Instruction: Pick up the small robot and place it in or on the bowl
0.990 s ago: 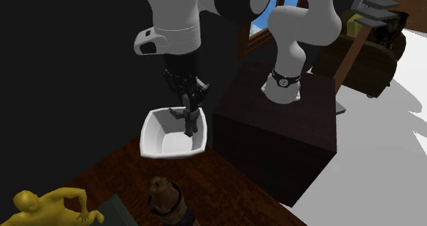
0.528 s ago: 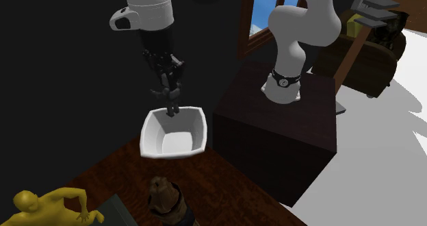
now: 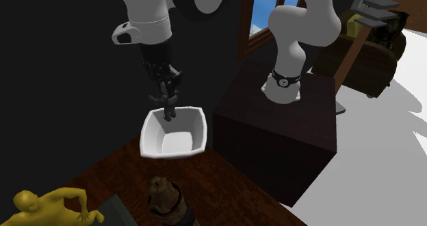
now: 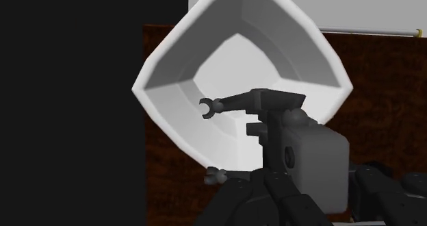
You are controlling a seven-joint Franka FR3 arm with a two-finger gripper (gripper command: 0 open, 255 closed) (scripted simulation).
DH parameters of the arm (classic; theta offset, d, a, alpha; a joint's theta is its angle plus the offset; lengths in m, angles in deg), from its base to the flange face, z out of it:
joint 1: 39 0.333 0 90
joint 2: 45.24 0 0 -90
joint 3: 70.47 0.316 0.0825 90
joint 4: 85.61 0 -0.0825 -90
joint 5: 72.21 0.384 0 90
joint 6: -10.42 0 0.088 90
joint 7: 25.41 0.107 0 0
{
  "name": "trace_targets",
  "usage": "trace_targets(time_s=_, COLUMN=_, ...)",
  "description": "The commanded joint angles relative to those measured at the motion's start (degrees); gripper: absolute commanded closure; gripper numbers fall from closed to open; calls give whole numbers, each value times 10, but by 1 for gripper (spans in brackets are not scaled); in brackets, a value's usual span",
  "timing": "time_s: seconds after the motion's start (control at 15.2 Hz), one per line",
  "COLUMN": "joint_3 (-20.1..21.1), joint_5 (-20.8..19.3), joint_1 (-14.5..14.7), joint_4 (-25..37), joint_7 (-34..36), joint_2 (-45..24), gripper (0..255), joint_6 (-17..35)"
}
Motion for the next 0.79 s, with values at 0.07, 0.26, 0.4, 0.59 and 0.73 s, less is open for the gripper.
trace_targets(time_s=0.07, joint_3=0, joint_5=5, joint_1=0, joint_4=-11, joint_7=-3, joint_2=-11, gripper=255, joint_6=22)
trace_targets(time_s=0.26, joint_3=0, joint_5=10, joint_1=-1, joint_4=-22, joint_7=-8, joint_2=-23, gripper=255, joint_6=44)
trace_targets(time_s=0.4, joint_3=0, joint_5=14, joint_1=-1, joint_4=-29, joint_7=-11, joint_2=-32, gripper=255, joint_6=59)
trace_targets(time_s=0.59, joint_3=1, joint_5=21, joint_1=-2, joint_4=-38, joint_7=-16, joint_2=-45, gripper=255, joint_6=80)
trace_targets(time_s=0.73, joint_3=1, joint_5=26, joint_1=-2, joint_4=-43, joint_7=-20, joint_2=-55, gripper=255, joint_6=95)
